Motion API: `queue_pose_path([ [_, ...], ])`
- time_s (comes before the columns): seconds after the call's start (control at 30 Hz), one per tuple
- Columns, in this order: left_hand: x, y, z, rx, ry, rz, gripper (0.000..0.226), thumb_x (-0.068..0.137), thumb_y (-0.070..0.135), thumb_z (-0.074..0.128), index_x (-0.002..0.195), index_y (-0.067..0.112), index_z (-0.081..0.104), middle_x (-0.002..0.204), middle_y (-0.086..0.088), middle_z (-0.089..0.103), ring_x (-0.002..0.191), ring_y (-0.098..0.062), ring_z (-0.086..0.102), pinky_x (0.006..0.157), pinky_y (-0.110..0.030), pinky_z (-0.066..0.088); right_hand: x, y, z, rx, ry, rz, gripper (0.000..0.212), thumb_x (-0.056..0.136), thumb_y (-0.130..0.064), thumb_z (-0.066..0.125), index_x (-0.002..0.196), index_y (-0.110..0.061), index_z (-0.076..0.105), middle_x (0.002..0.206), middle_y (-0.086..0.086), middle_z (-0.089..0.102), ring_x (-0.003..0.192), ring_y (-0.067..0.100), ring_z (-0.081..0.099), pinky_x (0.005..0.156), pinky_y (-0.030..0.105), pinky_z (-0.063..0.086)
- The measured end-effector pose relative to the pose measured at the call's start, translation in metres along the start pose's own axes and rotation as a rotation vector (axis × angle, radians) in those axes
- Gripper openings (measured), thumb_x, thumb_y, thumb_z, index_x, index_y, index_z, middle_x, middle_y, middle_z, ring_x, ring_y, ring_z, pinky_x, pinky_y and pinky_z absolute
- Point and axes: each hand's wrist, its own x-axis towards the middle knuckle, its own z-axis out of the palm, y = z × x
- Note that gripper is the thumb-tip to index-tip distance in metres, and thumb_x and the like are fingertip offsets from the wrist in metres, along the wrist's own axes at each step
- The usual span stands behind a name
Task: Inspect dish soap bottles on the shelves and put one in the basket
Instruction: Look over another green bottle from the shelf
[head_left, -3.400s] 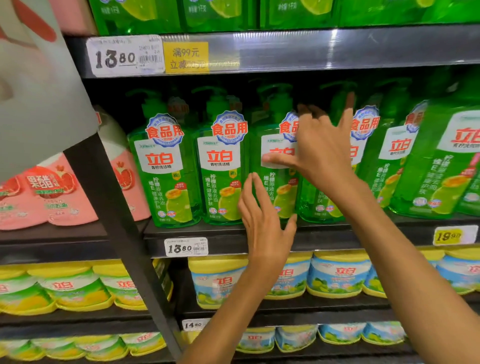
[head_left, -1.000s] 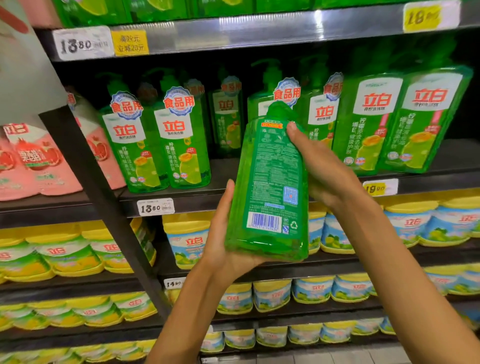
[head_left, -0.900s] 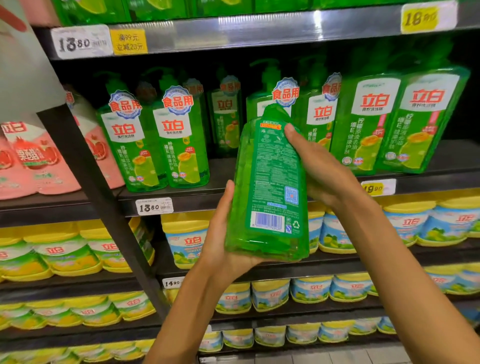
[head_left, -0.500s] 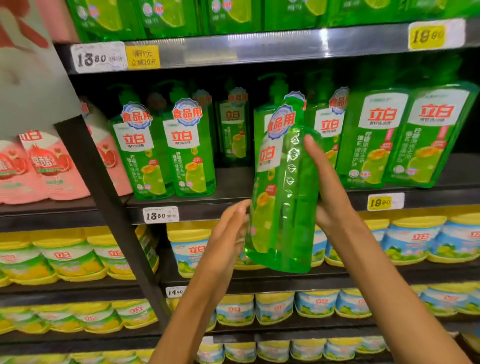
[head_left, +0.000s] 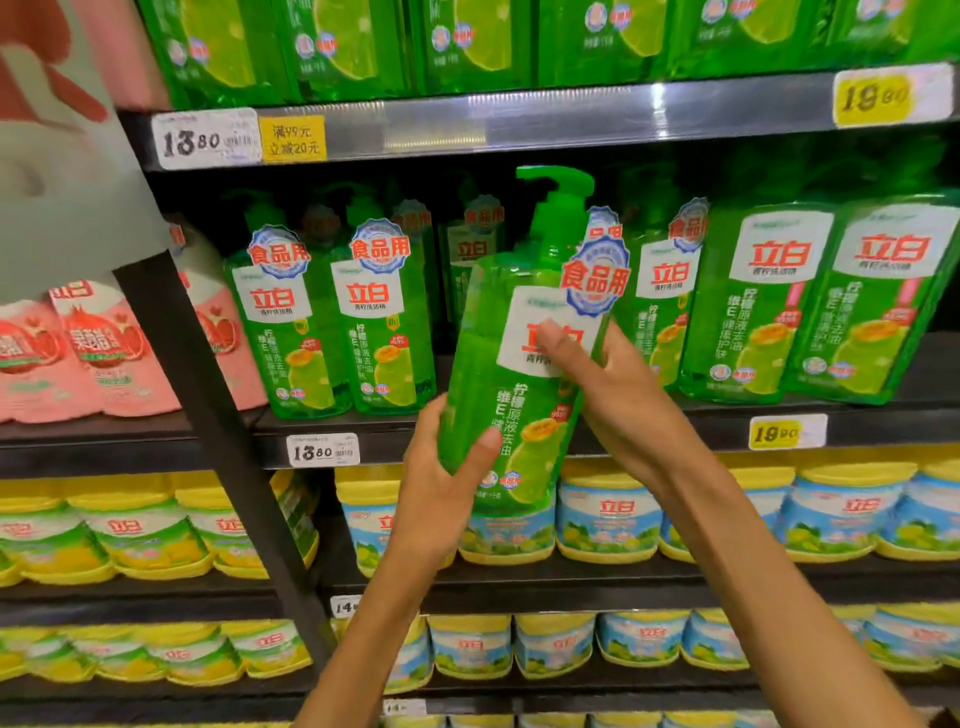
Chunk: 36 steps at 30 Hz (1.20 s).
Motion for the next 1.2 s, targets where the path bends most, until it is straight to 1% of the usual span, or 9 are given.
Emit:
queue_pose_path([
  [0.13,0.017,-0.014,-0.01,0.156,-0.054,0.011,0.083,0.07,0.064,0.063,0.138,0.022,0.042,0.134,0.002,0.052,0.126,-0.008,0.048,0.104,-0.028,0.041,0.01,0.007,0.005,-0.014,-0.033,-0.086,0.079,0.072,-0.033,0.08,0.139,-0.015,0.043,0.117,-0.01,0.071,0.109,0.007,0.066,0.08,0.018,0.054],
  [0.27,0.033,-0.018,-0.012,0.229,-0.03,-0.017,0.085,0.078,0.059,0.065,0.145,0.017,0.035,0.145,-0.004,0.043,0.133,-0.019,0.041,0.109,-0.044,0.037,0.025,0.011,0.014,-0.226,0.005,-0.183,0.079,0.071,-0.031,0.081,0.138,-0.012,0.045,0.12,-0.012,0.065,0.11,-0.007,0.059,0.09,0.012,0.045],
  [0.47,0.05,-0.031,-0.013,0.237,0.007,-0.027,0.084,0.074,0.059,0.052,0.148,0.025,0.03,0.151,0.002,0.036,0.138,-0.014,0.034,0.11,-0.036,0.034,0.044,0.028,0.023,-0.226,0.06,-0.167,0.076,0.068,-0.042,0.078,0.135,-0.024,0.046,0.126,-0.01,0.062,0.12,0.001,0.055,0.105,0.03,0.044],
  [0.6,0.055,-0.041,-0.011,0.235,0.042,-0.03,0.082,0.075,0.059,0.05,0.147,0.031,0.027,0.152,0.011,0.031,0.135,-0.002,0.028,0.103,-0.016,0.03,0.054,0.039,0.025,-0.213,0.123,-0.201,0.072,0.072,-0.032,0.083,0.125,-0.055,0.039,0.135,-0.026,0.051,0.127,-0.008,0.045,0.105,0.019,0.041],
  [0.7,0.057,-0.036,-0.004,0.21,0.115,0.02,0.063,0.079,0.053,0.053,0.135,0.043,0.026,0.141,0.023,0.027,0.12,0.017,0.031,0.087,0.007,0.027,0.06,0.044,0.031,-0.198,0.195,-0.227,0.076,0.071,-0.038,0.082,0.125,-0.058,0.033,0.147,-0.014,0.039,0.137,0.002,0.036,0.114,0.03,0.033],
  [0.93,0.057,-0.043,-0.001,0.389,0.189,0.245,0.075,0.088,0.032,0.064,0.147,0.032,0.018,0.148,0.015,0.025,0.139,-0.004,0.025,0.111,-0.027,0.029,0.061,0.048,0.05,-0.505,0.357,-0.313,0.087,0.083,-0.033,0.074,0.152,-0.014,0.023,0.141,-0.002,0.031,0.116,-0.018,0.028,0.088,-0.01,0.021],
  [1.03,0.056,-0.049,0.003,0.484,0.144,0.294,0.096,0.08,0.027,0.074,0.145,0.031,0.003,0.148,0.016,0.012,0.134,0.013,0.004,0.111,-0.011,0.008,0.058,0.036,0.054,-0.692,0.38,-0.268,0.094,0.08,-0.053,0.065,0.153,-0.014,0.022,0.144,0.005,0.036,0.121,0.001,0.031,0.095,0.005,0.026],
  [1.1,0.058,-0.05,0.005,0.482,0.178,0.292,0.098,0.078,0.025,0.077,0.146,0.029,0.006,0.147,0.014,0.014,0.131,0.013,0.005,0.107,-0.003,0.003,0.057,0.027,0.051,-0.91,0.394,-0.241,0.099,0.072,-0.069,0.052,0.152,-0.015,0.028,0.141,0.007,0.047,0.126,0.016,0.038,0.098,0.028,0.035],
  [1.2,0.06,-0.052,0.01,0.46,0.25,0.302,0.097,0.076,0.017,0.079,0.149,0.017,0.016,0.144,0.006,0.023,0.128,0.016,0.009,0.104,0.001,0.005,0.059,0.017,0.042,-1.166,0.418,-0.273,0.097,0.069,-0.079,0.046,0.143,-0.016,0.044,0.118,0.005,0.062,0.118,0.022,0.043,0.093,0.04,0.042],
])
